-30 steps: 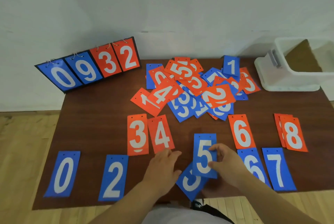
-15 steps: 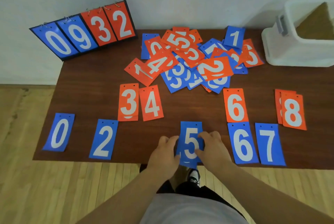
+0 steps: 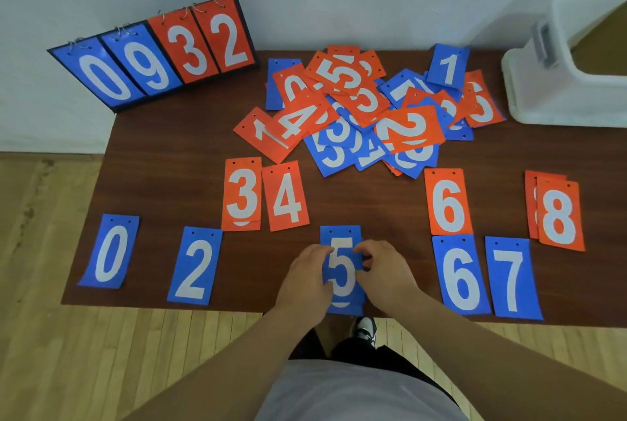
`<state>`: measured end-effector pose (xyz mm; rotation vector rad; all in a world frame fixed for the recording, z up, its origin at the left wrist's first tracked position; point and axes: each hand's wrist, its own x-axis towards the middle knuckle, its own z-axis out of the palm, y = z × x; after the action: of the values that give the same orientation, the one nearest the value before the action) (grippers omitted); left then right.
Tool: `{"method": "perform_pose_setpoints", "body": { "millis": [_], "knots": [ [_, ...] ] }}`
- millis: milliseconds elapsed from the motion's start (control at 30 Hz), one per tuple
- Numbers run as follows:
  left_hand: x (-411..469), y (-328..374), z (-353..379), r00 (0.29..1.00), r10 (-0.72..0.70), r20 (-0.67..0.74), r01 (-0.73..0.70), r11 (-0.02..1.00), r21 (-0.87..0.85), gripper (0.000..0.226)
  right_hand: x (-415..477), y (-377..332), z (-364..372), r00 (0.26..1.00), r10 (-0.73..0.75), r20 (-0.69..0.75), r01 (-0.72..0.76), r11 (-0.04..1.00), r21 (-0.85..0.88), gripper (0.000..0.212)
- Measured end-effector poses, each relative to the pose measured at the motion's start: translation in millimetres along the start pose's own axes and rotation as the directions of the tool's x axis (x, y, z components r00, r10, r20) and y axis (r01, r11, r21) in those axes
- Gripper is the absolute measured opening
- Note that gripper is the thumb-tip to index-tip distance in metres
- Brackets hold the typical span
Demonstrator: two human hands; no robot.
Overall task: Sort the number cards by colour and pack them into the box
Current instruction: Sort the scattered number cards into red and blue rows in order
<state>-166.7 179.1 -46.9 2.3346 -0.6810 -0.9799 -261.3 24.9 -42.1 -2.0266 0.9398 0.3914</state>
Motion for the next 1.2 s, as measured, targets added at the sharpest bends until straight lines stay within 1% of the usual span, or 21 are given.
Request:
{"method": "perform_pose_setpoints", "body": {
  "millis": [100,200,300,467,567,667,800,900,967,1033,1100,1200],
  "knots": [
    [0.7,-0.2,-3.2,1.000,0.000,0.011,0.000,1.000,0.011,0.059,4.6,1.5,-7.9,0.999,-0.009,0.037,0.008,1.000,0.019,0.031],
    [1.5,5.0,-12.0,1.000,0.001,-0.009,-0.001,1.000,0.023,0.058,7.0,-1.5,-22.1,0.998,-0.023,0.064,0.023,1.000,0.003,0.030],
    [3.9,15.4,-32.6,0.998,-0.015,-0.060,0.017,0.999,0.033,0.058,9.5,-6.3,-43.5,0.998,-0.052,0.028,0.053,0.999,-0.012,0.033],
    [17.1,32.2,-89.7,0.976,-0.036,-0.214,0.062,0.991,0.114,0.060,28.8,-31.1,-86.8,0.994,-0.095,-0.046,0.091,0.993,-0.074,0.034],
    [37.0,34.1,-131.2,0.958,-0.062,-0.281,0.112,0.980,0.166,0.061,50.6,-57.8,-103.2,0.990,-0.106,-0.088,0.098,0.991,-0.088,0.036],
    [70.5,28.2,-169.4,0.938,-0.126,-0.324,0.189,0.967,0.171,0.063,80.1,-83.8,-107.2,0.987,-0.094,-0.128,0.082,0.992,-0.093,0.038],
    [130.1,14.9,-210.8,0.934,-0.179,-0.310,0.247,0.949,0.197,0.068,120.9,-109.3,-98.7,0.983,-0.026,-0.184,0.007,0.995,-0.104,0.044],
    [178.0,4.0,-228.1,0.945,-0.165,-0.283,0.249,0.923,0.293,0.072,150.0,-122.3,-90.0,0.968,0.055,-0.244,-0.083,0.991,-0.105,0.047],
    [203.8,-2.3,-232.4,0.952,-0.173,-0.254,0.256,0.902,0.346,0.079,169.4,-128.8,-83.6,0.950,0.119,-0.290,-0.157,0.981,-0.110,0.053],
    [220.9,-6.5,-230.8,0.961,-0.176,-0.212,0.249,0.886,0.391,0.087,187.2,-135.4,-76.6,0.925,0.162,-0.344,-0.214,0.970,-0.118,0.061],
    [231.3,-9.6,-226.3,0.971,-0.139,-0.194,0.212,0.875,0.435,0.088,201.2,-142.6,-70.3,0.902,0.201,-0.383,-0.268,0.954,-0.130,0.066],
    [238.9,-11.2,-223.0,0.972,-0.101,-0.214,0.185,0.890,0.416,0.087,214.0,-149.0,-67.4,0.879,0.279,-0.387,-0.338,0.936,-0.093,0.066]
  ]
}}
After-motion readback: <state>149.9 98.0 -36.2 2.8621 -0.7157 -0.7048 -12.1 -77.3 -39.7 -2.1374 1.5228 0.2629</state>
